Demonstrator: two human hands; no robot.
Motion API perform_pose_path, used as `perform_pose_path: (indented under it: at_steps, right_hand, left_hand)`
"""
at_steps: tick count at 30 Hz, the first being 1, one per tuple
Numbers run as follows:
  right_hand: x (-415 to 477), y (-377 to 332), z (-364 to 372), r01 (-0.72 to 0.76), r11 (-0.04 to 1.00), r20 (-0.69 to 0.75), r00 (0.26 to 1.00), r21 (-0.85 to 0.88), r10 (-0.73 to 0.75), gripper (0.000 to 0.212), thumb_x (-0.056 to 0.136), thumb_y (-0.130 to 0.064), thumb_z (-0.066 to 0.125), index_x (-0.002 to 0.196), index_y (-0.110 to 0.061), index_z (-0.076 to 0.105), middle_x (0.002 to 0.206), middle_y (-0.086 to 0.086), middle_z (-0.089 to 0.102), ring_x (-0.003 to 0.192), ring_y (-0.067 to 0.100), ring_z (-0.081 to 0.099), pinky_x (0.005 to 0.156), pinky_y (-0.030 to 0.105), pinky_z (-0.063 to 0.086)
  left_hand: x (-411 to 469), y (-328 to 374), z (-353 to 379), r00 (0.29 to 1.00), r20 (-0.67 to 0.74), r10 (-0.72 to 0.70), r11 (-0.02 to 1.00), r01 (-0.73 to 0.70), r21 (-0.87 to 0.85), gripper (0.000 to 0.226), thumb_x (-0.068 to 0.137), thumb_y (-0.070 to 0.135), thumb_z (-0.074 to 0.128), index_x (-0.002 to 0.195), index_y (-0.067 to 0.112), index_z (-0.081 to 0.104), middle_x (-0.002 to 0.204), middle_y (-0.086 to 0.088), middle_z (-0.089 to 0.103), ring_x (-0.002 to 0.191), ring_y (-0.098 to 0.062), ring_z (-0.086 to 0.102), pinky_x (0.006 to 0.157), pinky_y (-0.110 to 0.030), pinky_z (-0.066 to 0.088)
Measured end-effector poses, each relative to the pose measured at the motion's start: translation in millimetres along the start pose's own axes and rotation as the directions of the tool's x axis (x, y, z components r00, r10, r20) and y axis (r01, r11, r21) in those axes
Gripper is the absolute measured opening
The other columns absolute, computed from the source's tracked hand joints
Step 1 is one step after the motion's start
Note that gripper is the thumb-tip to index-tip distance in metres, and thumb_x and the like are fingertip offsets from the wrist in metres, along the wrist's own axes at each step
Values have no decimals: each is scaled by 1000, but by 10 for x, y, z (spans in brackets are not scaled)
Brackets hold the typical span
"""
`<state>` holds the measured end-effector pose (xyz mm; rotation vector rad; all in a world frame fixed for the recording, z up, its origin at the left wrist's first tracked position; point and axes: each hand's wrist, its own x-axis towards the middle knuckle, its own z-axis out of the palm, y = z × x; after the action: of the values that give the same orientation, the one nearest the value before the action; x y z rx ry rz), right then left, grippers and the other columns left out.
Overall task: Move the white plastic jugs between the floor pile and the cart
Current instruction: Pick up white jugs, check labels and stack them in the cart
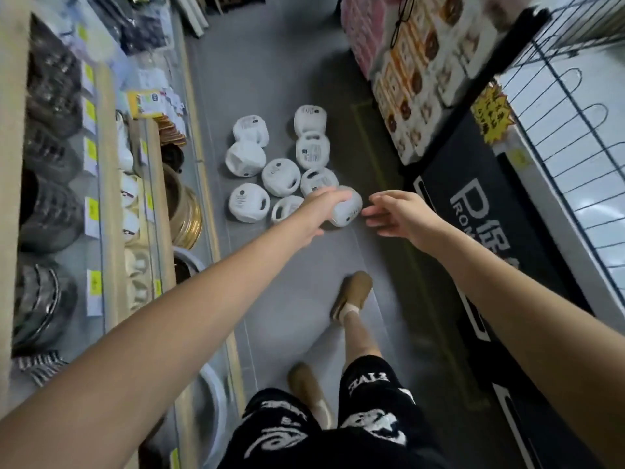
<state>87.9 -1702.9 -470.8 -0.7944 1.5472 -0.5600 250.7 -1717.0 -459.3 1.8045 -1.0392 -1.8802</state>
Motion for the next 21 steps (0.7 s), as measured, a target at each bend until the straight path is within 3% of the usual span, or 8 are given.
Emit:
perform_pose_path:
  at_steps: [4,6,8,12,15,17,21]
  right_hand:
    - [599,-310,-277,-34,999,-3,999,30,34,15,100,-19,46,108,-14,58,99,6,69,79,18,65,73,31,47]
    - [904,-473,-423,-63,997,-7,998,35,63,13,100,-19,46,102,-17,59,98,5,70,80,18,65,74,32,49]
    - [1202,-596,-551,-94,995,-15,995,41,95,14,100,-19,46,96,-20,59,95,3,69,79,17,65,72,31,49]
    - [1801,-678,-719,-155,987,-15,988,42,156,14,100,-19,46,95,-20,59,94,3,69,78,16,64,71,30,48]
    - [2209,-601,-753,-212,973,-39,976,89,216,14,98,-17,47,91,-20,59,96,6,67,74,16,60,67,29,44]
    - [2482,-488,-717,-260,953,-57,961,154,272,14,98,-15,48,89,-19,59,94,8,65,72,17,55,66,29,40]
    - [3107,-88,-569,-359,906,-84,919,225,385,11,95,-15,51,89,-20,58,98,9,63,81,20,57,73,33,44]
  left_hand:
    - [528,457,57,999,-9,-42,999,42,4,16,94,29,53,109,26,50,110,2,51,91,-12,50,78,-27,40]
    - [804,664,105,998,-10,-57,998,57,14,23,95,28,53,117,25,49,110,2,50,78,-4,48,63,-21,38]
    - [1097,835,147,998,-11,-55,998,55,24,41,95,28,54,135,21,45,122,1,51,85,-5,51,59,-20,35]
    - [1734,984,161,998,-58,-32,996,37,81,55,95,26,56,146,18,37,146,0,43,126,-16,45,84,-23,36]
    - [2177,921,127,996,-58,-66,995,70,77,53,94,23,57,144,15,39,145,-1,45,126,-15,44,94,-24,35]
    - [2461,832,97,996,-46,-82,993,86,84,50,95,20,56,142,15,41,141,-3,47,123,-17,46,91,-23,35]
    - [3224,492,17,990,-20,-139,978,140,153,59,93,22,60,146,13,34,149,-7,40,135,-16,38,100,-22,31]
